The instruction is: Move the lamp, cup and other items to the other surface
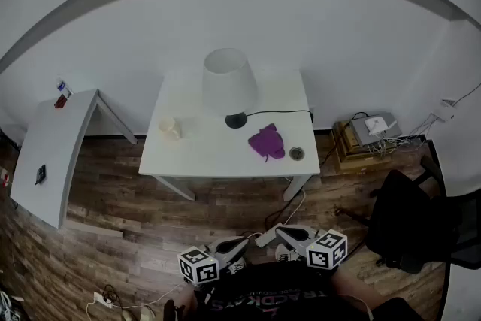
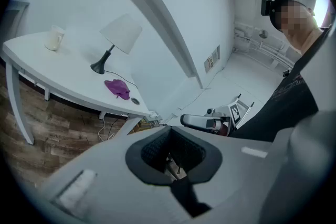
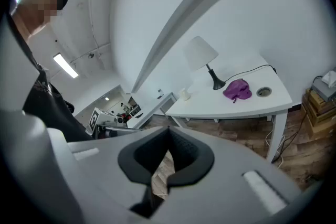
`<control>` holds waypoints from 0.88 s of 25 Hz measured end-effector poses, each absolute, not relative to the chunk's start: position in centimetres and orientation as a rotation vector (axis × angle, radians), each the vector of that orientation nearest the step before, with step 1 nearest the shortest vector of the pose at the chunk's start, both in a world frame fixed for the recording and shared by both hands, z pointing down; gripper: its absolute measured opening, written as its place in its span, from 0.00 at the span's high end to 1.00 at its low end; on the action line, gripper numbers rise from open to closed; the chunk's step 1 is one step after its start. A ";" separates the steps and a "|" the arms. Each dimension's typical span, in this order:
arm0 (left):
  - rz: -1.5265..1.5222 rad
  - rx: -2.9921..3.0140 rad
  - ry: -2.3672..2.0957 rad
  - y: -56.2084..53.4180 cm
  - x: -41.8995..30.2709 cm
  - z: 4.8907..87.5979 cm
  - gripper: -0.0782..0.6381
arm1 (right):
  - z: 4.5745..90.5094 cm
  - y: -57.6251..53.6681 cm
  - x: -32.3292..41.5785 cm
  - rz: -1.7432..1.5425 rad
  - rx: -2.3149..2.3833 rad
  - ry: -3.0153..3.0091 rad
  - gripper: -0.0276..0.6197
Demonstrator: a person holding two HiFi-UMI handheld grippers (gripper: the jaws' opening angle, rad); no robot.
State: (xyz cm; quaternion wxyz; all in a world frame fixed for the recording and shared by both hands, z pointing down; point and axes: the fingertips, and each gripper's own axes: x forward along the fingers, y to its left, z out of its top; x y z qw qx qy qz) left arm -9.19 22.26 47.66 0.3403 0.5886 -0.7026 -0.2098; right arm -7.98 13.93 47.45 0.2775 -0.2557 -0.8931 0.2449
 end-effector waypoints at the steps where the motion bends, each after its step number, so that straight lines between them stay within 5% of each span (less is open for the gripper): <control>1: -0.547 1.532 -1.828 22.4 -9.2 47.6 0.89 | 47.4 14.0 -7.9 0.655 -0.688 -2.398 0.95; 22: -0.559 1.521 -1.825 22.9 -9.1 47.4 0.89 | 47.0 13.4 -8.2 0.696 -0.664 -2.426 0.95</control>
